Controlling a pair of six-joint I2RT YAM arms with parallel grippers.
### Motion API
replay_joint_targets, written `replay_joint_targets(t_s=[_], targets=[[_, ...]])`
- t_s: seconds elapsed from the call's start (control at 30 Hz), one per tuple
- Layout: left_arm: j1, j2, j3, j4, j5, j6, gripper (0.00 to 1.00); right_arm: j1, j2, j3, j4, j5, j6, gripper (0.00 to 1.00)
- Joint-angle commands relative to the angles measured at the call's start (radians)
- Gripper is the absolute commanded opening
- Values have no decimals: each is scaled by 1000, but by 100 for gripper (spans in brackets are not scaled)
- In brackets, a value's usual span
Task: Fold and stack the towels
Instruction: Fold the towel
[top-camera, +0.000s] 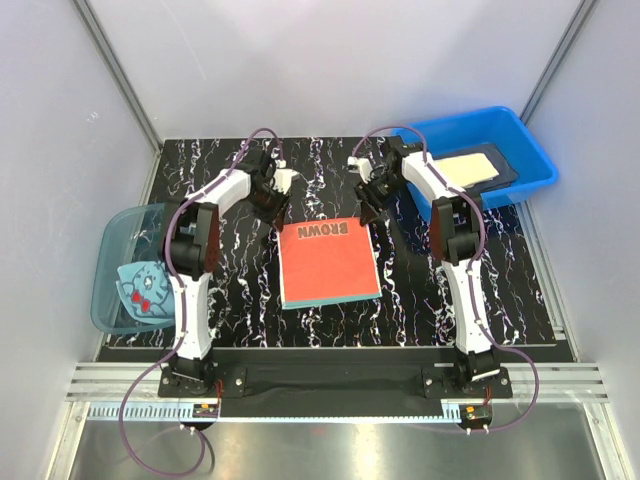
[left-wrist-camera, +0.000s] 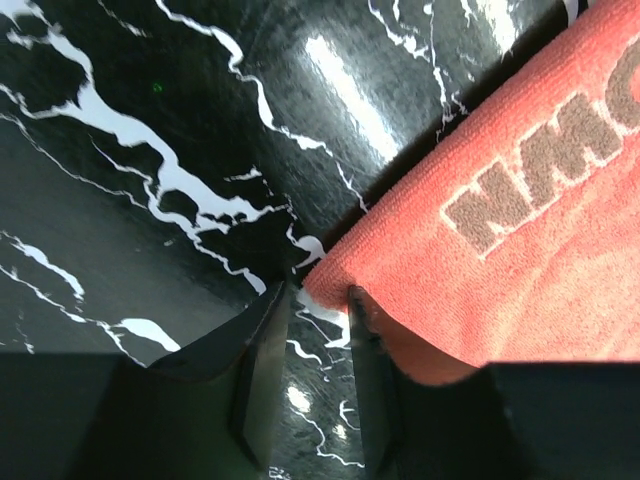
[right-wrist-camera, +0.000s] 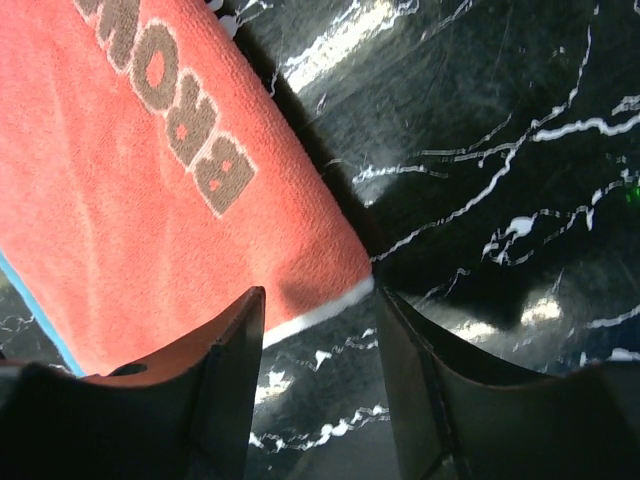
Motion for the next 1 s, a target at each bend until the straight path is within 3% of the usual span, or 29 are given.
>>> replay_joint_targets(t_s=[0.0,0.2,0.3,0.53,0.57,0.73,0.97], targets=[[3,29,38,17,-41,31,35,-1,21,39,36,-32,-38,54],[5,43,58,31,-46,59,29,-1,55,100,11,-6,-72,47],[5,66,93,6,-29,67,19,-1,64,111,-4,11,-104,42],[5,90,123,-22,-16,77,0,-6,67,117,-13,17,-152,12],[5,87,127,-25,-12,76,0,-8,64,111,-7,18,-158,1],[3,37,130,0,-44,53,0,-14,-35,7,142,5,-149,0],[3,-161,-11,147,-85,37,0,-14,-255,-251,427,12,-147,0]])
